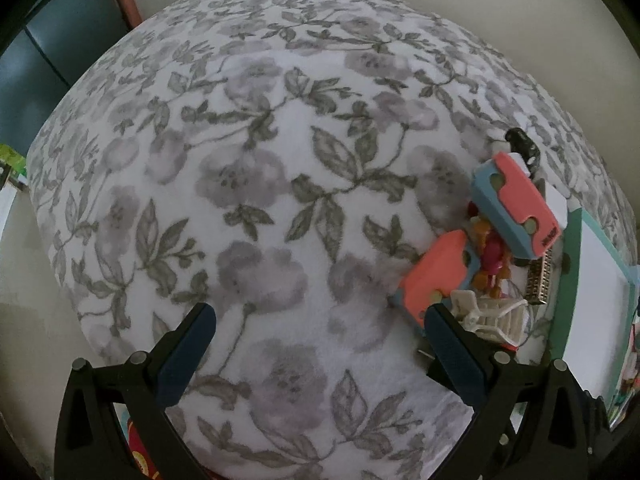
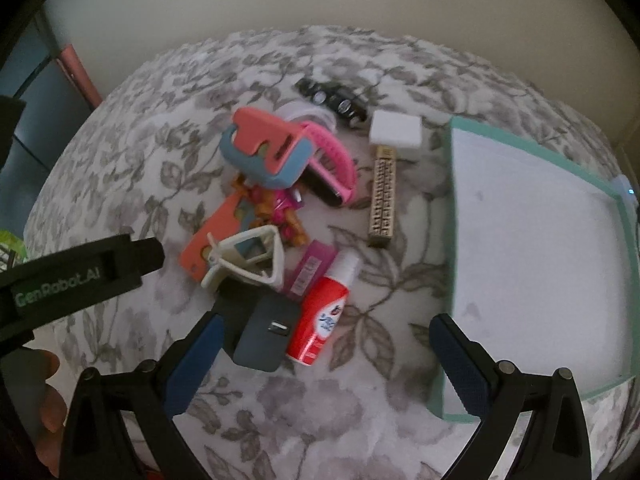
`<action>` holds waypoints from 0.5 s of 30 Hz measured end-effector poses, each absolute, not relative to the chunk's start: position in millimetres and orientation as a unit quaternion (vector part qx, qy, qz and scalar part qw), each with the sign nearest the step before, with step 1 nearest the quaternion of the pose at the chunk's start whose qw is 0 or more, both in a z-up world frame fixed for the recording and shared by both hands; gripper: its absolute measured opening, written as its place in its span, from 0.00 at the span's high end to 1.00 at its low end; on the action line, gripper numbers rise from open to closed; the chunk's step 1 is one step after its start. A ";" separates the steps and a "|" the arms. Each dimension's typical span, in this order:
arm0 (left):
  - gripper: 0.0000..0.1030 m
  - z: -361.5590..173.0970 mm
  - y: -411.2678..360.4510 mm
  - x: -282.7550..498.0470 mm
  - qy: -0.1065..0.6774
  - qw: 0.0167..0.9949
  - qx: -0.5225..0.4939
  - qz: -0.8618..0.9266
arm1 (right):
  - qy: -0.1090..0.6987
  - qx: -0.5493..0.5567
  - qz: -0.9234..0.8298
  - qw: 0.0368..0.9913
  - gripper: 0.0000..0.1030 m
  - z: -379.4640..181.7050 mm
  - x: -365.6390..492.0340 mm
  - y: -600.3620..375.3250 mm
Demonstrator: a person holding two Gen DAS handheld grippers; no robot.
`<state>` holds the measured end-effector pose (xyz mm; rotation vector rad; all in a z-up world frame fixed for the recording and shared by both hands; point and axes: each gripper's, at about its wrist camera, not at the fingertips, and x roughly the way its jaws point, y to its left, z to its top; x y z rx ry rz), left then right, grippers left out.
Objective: Organize rigid objects
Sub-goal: 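Lower the right gripper onto the black charger and close on it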
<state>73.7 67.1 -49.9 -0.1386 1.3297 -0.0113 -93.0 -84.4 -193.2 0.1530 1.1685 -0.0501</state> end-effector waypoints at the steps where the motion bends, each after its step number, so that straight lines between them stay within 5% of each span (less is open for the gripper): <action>1: 0.00 -49.9 67.4 73.7 0.616 0.785 -0.065 -0.003 | 0.553 0.068 -0.023 0.830 0.03 -195.5 -91.5 -83.2; 12: 0.00 -56.6 85.2 60.4 0.612 0.784 -0.098 0.037 | 0.558 0.018 0.017 0.829 0.16 -203.9 -86.6 -54.6; 15: 0.00 -58.8 91.0 61.1 0.614 0.783 -0.096 0.032 | 0.552 0.003 0.027 0.834 0.28 -202.0 -87.1 -46.5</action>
